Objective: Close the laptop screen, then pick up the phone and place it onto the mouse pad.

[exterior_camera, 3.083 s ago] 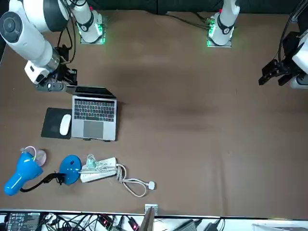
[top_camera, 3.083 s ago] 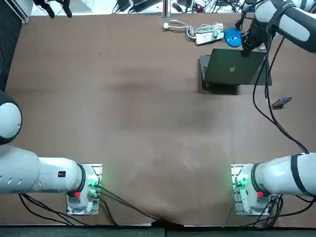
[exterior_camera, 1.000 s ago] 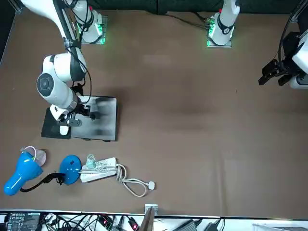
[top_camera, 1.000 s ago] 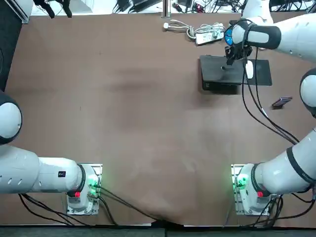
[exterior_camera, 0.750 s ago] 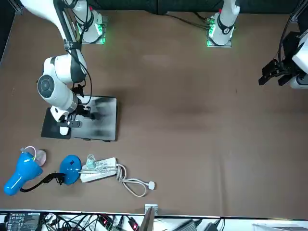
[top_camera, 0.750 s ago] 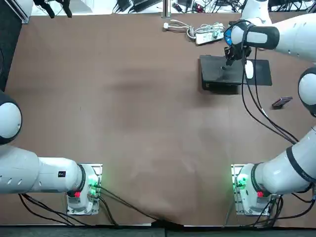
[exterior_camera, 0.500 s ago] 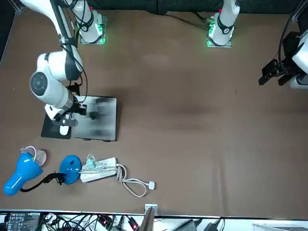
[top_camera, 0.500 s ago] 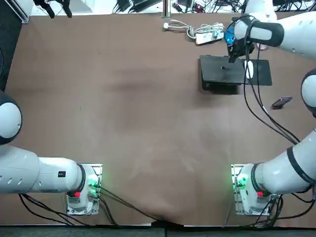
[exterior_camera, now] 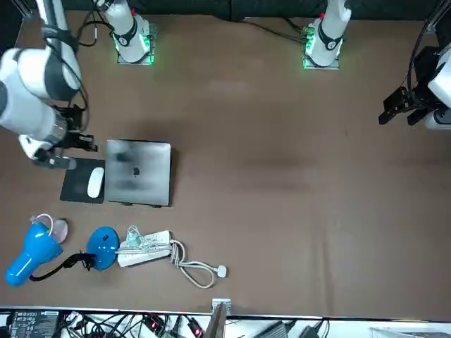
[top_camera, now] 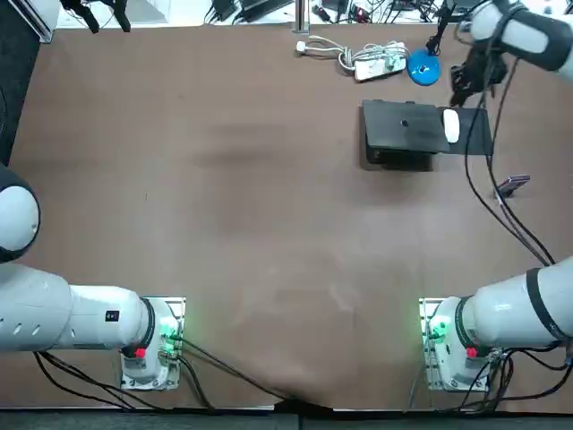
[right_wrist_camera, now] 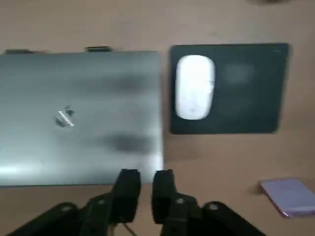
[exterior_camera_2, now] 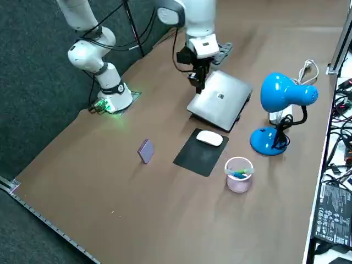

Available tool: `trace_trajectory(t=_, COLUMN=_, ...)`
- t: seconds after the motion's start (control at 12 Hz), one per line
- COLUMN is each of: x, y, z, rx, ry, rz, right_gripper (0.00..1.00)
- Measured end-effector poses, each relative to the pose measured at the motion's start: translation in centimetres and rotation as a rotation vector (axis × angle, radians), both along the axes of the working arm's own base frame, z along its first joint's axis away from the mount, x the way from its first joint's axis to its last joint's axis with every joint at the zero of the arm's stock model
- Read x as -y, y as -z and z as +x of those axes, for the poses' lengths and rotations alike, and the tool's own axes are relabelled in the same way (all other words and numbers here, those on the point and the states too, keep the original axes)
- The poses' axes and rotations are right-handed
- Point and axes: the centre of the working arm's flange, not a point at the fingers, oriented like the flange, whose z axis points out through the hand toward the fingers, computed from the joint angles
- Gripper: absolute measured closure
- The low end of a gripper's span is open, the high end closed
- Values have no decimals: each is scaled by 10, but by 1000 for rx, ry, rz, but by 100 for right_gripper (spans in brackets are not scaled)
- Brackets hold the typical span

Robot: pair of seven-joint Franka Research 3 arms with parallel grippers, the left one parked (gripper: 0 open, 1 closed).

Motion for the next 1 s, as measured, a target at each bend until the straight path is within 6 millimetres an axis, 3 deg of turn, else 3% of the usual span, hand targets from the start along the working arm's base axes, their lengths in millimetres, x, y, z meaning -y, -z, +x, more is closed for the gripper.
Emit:
trace_trajectory(t=0.25, x=66, y=-7, z=-14, rx=7, ry=122, rz=0, right_gripper=66)
trace_trajectory(t=0.42, x=115, y=-4, z=-27, rx=0, ry=217, rz=0, right_gripper=46)
trace_trajectory(t=0.58, x=155, y=2, z=-42, rx=-10, ry=307, rz=1, right_gripper=44)
trace_trajectory(t=0.67, x=169, y=5, z=-48, rx=-8, ry=355, rz=-3, right_gripper=37)
trace_trajectory(t=0.92, x=200, y=14, z=-60, rx=-4, ry=500, rz=-15, right_gripper=33)
trace_trajectory(t=1.0, x=217, y=25, z=-74, rx=-10, ry=575, rz=-19, right_gripper=19)
